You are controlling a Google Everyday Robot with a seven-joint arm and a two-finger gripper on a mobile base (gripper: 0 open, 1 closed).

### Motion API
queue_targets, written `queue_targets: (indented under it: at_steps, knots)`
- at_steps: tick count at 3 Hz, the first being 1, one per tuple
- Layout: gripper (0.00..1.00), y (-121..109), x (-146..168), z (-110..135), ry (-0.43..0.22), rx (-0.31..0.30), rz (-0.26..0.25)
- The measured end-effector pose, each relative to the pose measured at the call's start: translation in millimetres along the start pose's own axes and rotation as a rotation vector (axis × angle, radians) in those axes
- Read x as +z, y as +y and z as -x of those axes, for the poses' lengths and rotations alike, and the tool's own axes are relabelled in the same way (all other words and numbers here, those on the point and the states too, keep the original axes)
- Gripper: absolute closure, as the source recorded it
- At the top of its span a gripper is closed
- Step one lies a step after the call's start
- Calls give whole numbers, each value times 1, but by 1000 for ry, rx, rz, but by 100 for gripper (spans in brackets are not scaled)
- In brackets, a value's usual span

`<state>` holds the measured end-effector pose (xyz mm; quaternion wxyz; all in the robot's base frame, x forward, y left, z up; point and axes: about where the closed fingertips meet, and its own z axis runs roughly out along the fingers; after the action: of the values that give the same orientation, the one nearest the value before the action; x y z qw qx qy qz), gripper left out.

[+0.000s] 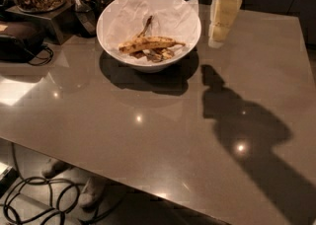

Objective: Pick banana from white bowl

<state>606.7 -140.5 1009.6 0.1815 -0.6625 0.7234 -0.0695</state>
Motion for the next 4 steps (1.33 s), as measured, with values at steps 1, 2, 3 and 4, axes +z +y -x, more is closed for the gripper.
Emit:
queue_targets:
  at_steps: [1, 2, 3, 4]
  knots:
    - [0, -4, 1, 2, -12, 0, -19]
    - [0, -27, 19, 19, -44, -28, -9]
    - [0, -56, 40, 43, -67, -76, 10]
    - [0, -71, 62, 65, -95, -112, 31]
